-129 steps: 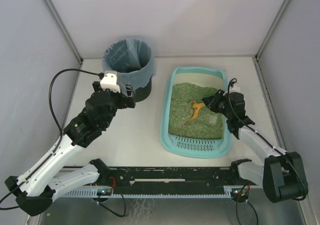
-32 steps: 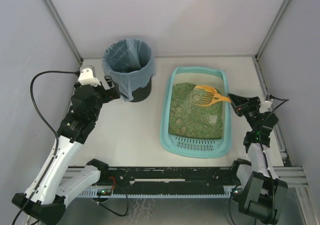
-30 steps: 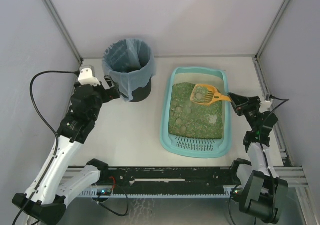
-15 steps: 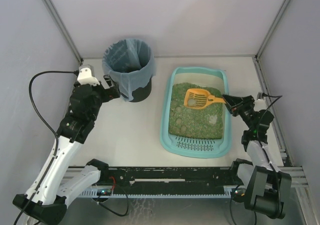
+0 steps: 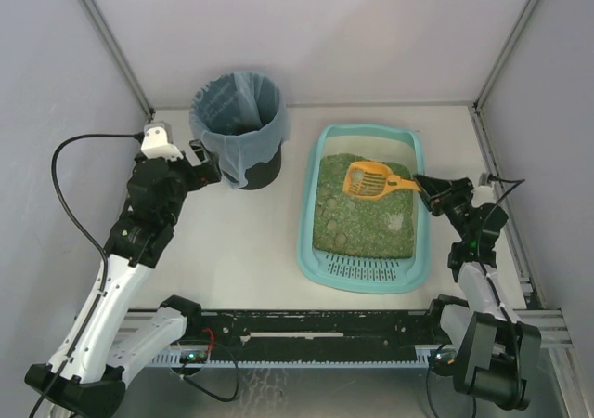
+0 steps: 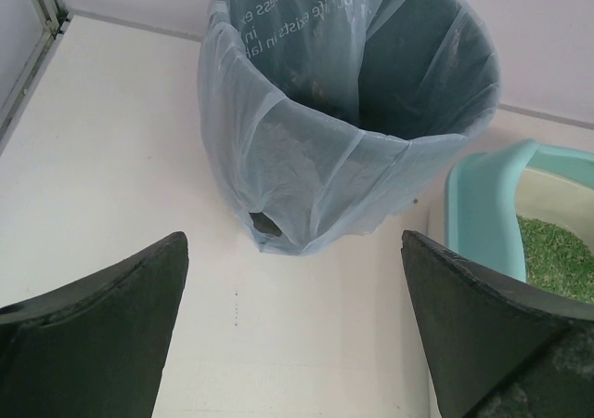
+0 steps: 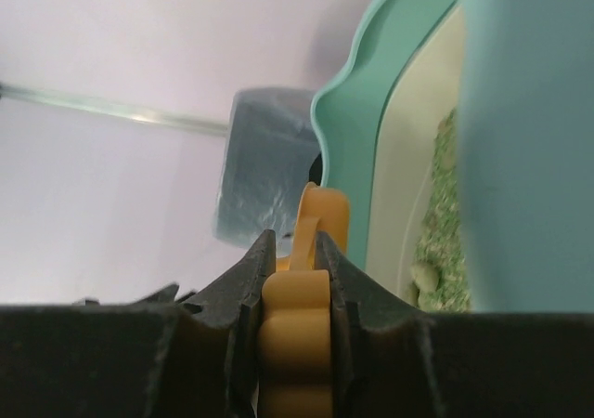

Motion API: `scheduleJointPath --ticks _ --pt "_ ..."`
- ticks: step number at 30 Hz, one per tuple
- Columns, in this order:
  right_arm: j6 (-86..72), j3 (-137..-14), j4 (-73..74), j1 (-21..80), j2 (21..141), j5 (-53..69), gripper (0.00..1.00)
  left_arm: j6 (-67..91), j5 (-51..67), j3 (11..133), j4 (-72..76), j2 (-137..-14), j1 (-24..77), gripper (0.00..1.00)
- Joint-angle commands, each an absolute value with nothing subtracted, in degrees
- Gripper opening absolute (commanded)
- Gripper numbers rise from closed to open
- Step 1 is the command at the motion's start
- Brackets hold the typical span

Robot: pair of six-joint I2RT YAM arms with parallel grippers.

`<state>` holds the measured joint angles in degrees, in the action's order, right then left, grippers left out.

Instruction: Clean the litter box

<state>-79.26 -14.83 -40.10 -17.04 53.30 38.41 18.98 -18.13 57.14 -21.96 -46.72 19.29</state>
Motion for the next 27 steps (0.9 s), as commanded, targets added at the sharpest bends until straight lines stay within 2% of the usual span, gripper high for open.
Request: scheduleJointPath --ticks 1,12,19,27 --pt "-79.3 -17.2 -42.3 -12.6 52.4 37.4 0.00 19.9 -17.0 56.2 -20.0 -45.6 18.3 1.00" --pt "-76.6 -24.1 -28.7 -8.3 46.4 27.3 0.00 20.0 -20.0 55.9 -20.5 -43.8 17.6 1.00" --pt "-75.1 -31.9 -23.1 2.4 46.4 13.8 0.00 20.3 -25.9 55.7 -21.6 -43.8 17.5 1.00" --pt "-73.6 -45.2 -19.5 15.5 56.0 -0.7 0.00 20.9 -25.0 55.2 -21.2 -44.1 17.1 1.00"
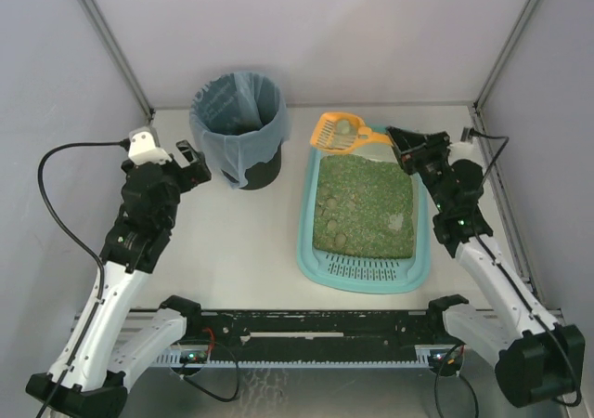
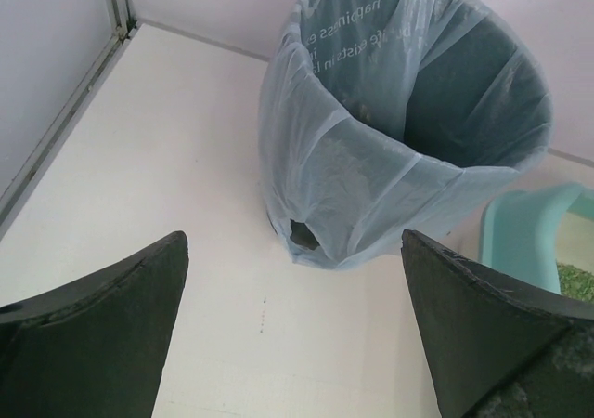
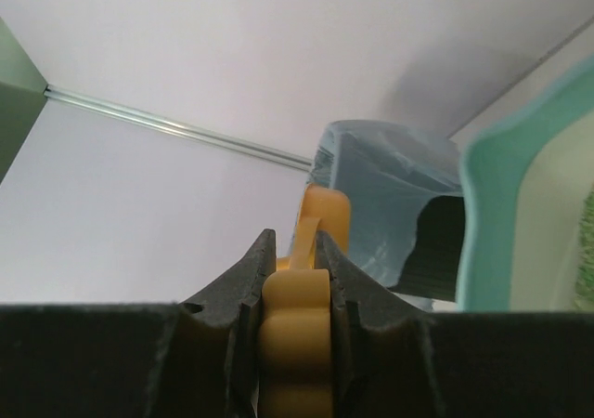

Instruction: Clean the litter box

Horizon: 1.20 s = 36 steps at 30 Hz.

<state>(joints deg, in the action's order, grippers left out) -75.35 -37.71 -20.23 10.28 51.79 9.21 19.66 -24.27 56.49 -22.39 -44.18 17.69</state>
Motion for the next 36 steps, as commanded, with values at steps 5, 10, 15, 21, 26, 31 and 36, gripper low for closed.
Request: scheduleJointPath --ticks 5,10,15,21,26,31,36 --pt "-70.6 -55.0 -21.7 22.2 66.4 -4.5 0.00 21.0 -25.2 55.1 -21.2 -44.2 16.7 1.00" --pt "-65.0 -67.1 -23.1 26.9 78.4 -6.0 0.00 21.1 -25.0 55.0 -21.2 -44.3 16.2 1.00" --pt "-57.4 -77.1 -24.3 29.6 88.8 -5.5 0.00 21.3 -23.8 55.0 -21.1 -44.7 15.9 1.00" --pt "-43.4 -88.2 -23.6 31.9 97.7 -2.3 0.00 21.2 -23.4 55.0 -21.1 -44.6 15.8 1.00" --pt "-33.3 -95.1 -23.4 32.5 101.8 4.9 0.00 21.2 -22.7 54.9 -21.0 -44.9 15.7 1.00" --pt "-22.7 -98.8 -23.7 34.4 103.0 6.5 0.00 21.2 -22.2 54.9 -20.8 -45.1 15.6 1.00" --pt "-13.5 -100.5 -22.5 36.5 102.2 5.1 0.00 21.2 -21.5 54.9 -20.7 -45.5 15.4 1.00"
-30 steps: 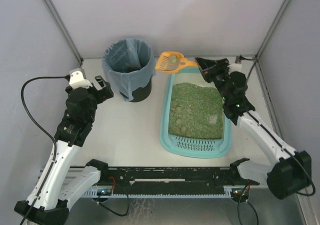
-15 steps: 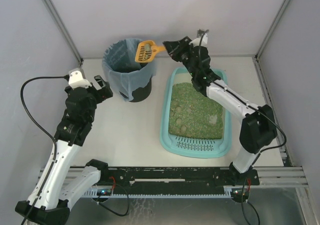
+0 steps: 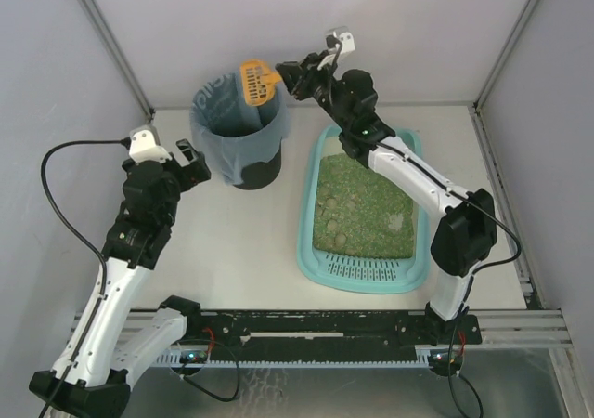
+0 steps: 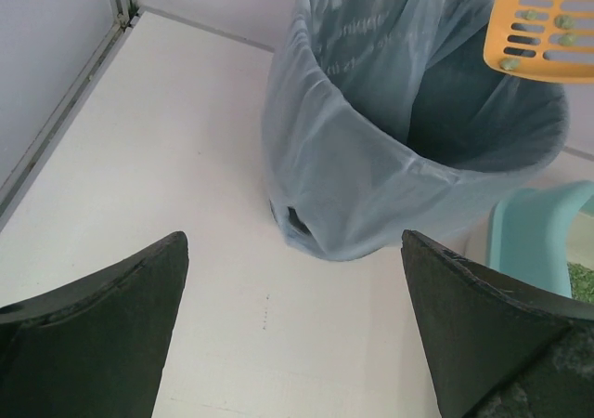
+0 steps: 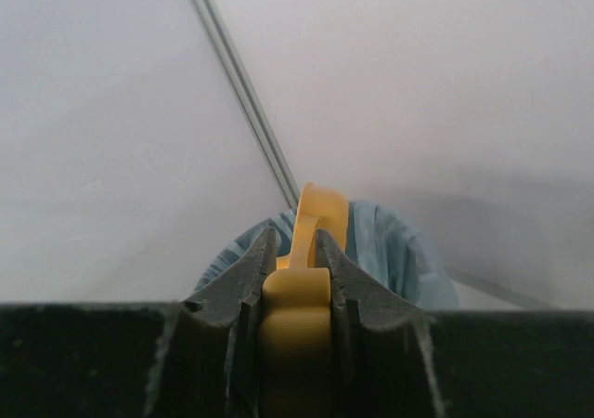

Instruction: Clean the litter box

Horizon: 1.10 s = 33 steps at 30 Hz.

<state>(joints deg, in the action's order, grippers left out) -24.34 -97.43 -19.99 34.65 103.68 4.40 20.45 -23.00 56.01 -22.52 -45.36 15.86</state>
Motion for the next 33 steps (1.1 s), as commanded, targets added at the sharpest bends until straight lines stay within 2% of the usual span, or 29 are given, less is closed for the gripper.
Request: scheduleJointPath --ticks 1,9,16,23,33 --pt "-12.7 -100.5 -22.8 36.7 101.9 5.2 0.00 21.2 -21.3 54.8 -20.7 -45.6 15.2 1.00" --pt "-12.3 -98.1 -24.1 37.4 96.0 6.1 0.00 20.9 -20.6 54.8 -20.5 -45.7 15.0 1.00" --pt "-15.1 -89.6 -25.1 37.5 84.8 4.6 0.00 20.6 -19.4 54.7 -20.1 -45.8 14.9 1.00" --pt "-13.9 -75.1 -20.9 36.9 69.3 -3.5 0.00 19.5 -16.5 54.8 -19.7 -45.9 14.9 0.99" --pt "-14.1 -58.1 -4.0 34.5 49.2 -17.7 0.00 17.2 -9.5 56.0 -19.2 -48.0 15.8 0.92"
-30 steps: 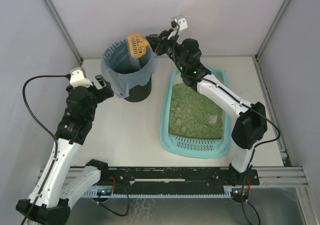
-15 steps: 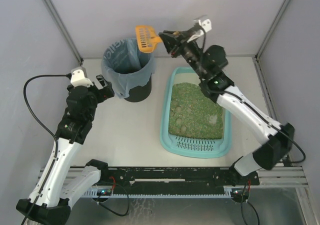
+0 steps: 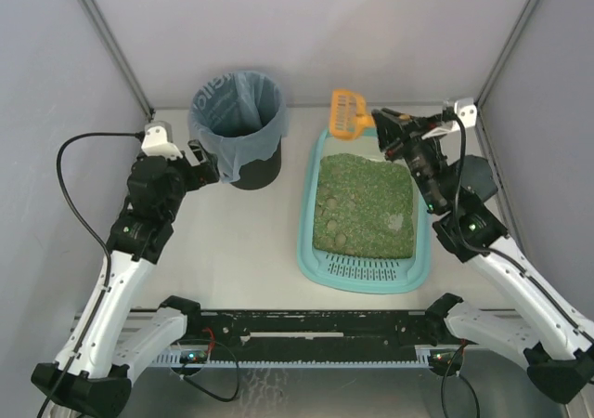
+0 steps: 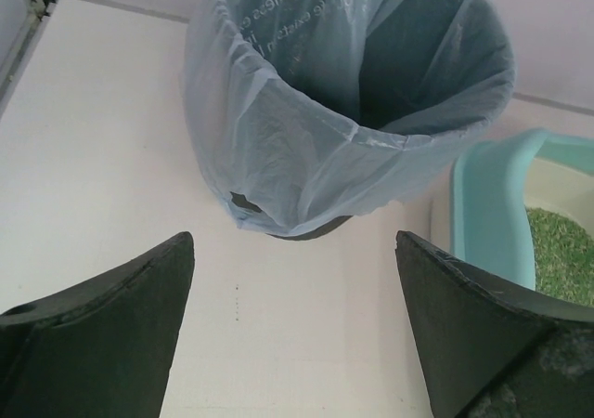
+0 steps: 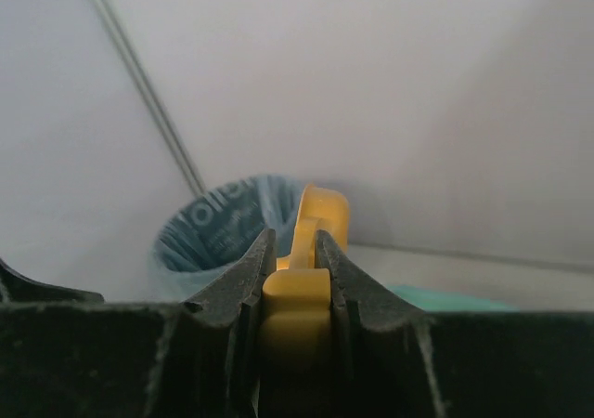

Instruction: Clean the litter box

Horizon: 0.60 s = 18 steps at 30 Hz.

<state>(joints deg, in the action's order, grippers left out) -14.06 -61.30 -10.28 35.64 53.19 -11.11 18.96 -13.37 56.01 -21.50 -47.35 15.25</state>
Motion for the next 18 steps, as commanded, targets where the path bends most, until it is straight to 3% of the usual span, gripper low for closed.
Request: scheduleJointPath --ticks 1,7,15,18 --pt "-14.5 -56.8 -2.2 34.1 47.9 -19.0 0.00 17.0 -9.2 56.0 -19.2 -48.2 16.3 0.92" --pt "-19.0 -52.3 8.5 30.7 44.8 -21.1 0.00 14.1 -11.5 56.2 -19.2 -48.0 23.5 0.91" --pt "-21.5 -53.1 16.3 27.0 50.9 -18.2 0.00 9.7 -16.9 58.6 -20.9 -51.0 40.9 0.92" --pt "-20.6 -54.9 19.8 26.6 54.4 -20.4 0.00 11.1 -14.6 61.1 -21.2 -52.8 42.9 0.92"
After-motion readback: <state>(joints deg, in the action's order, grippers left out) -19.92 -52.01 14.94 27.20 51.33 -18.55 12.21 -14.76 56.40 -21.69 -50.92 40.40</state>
